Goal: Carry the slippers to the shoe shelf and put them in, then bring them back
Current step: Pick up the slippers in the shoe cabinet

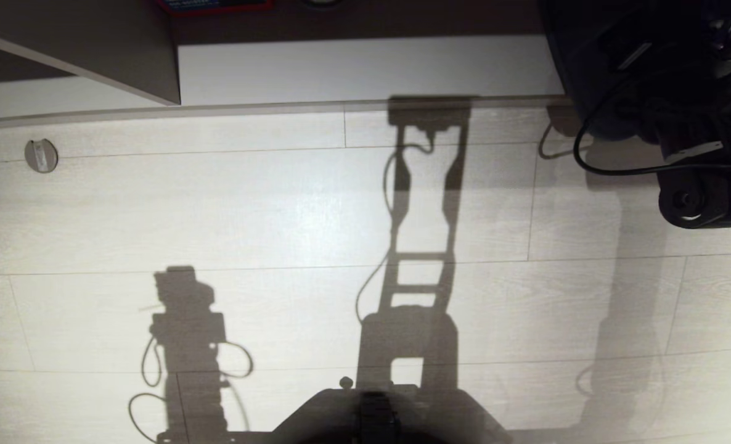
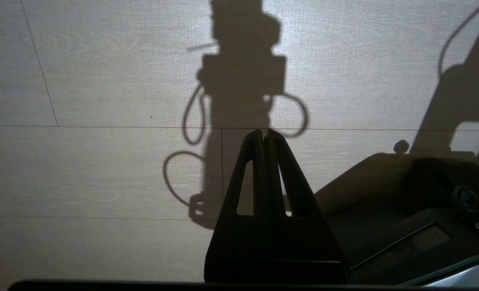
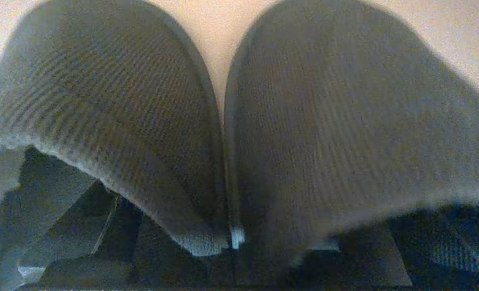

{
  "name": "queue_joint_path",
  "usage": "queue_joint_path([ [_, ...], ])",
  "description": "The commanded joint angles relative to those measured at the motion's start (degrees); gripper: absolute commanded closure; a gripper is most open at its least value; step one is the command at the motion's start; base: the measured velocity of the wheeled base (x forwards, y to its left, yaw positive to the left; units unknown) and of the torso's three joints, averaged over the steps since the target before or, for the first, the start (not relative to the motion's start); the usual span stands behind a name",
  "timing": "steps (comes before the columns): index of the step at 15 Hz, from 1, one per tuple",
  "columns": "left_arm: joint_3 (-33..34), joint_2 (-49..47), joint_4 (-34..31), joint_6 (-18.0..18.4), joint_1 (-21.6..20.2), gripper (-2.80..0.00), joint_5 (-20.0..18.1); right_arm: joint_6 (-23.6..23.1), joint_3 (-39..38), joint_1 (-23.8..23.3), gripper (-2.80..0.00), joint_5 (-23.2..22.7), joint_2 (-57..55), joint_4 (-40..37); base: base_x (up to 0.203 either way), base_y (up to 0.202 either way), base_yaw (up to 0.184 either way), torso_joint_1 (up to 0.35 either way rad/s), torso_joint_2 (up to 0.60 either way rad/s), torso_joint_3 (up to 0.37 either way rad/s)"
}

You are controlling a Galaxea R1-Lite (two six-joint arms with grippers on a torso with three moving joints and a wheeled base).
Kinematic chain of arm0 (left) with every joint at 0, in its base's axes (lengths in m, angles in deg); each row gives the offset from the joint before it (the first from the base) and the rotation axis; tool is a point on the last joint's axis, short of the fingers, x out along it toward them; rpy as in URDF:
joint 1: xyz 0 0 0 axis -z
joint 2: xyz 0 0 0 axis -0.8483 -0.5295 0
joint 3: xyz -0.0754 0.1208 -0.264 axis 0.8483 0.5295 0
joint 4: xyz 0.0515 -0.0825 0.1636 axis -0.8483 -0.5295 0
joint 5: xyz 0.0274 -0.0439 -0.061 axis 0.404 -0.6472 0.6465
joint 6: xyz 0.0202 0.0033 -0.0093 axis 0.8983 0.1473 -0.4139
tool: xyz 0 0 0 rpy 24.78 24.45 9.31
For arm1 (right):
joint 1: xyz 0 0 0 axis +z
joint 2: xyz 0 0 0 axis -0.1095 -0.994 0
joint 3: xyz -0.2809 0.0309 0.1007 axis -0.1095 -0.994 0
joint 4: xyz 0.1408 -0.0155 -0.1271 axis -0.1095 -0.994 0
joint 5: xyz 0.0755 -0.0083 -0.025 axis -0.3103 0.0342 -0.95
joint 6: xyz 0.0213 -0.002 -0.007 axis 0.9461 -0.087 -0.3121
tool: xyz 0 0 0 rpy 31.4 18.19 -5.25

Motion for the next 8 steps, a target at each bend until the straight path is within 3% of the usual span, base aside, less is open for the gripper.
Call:
queue_joint_path([
  [1,0.00,-0.05,0.01,-0.04,0.00,0.00,0.03,-0.05,0.54,0.02,-2.80,0.00,-0.25,0.47,0.000,0.000,0.000,0.000,0.00,0.000],
  [7,0.00,-0.05,0.01,-0.04,0.00,0.00,0.03,0.13,1.68,-0.06,-2.80,0.35,-0.78,0.47,0.000,0.000,0.000,0.000,0.00,0.000],
  [8,0.00,-0.05,0.01,-0.04,0.00,0.00,0.03,0.19,1.64,-0.06,0.00,0.53,-0.64,0.47,0.000,0.000,0.000,0.000,0.00,0.000],
])
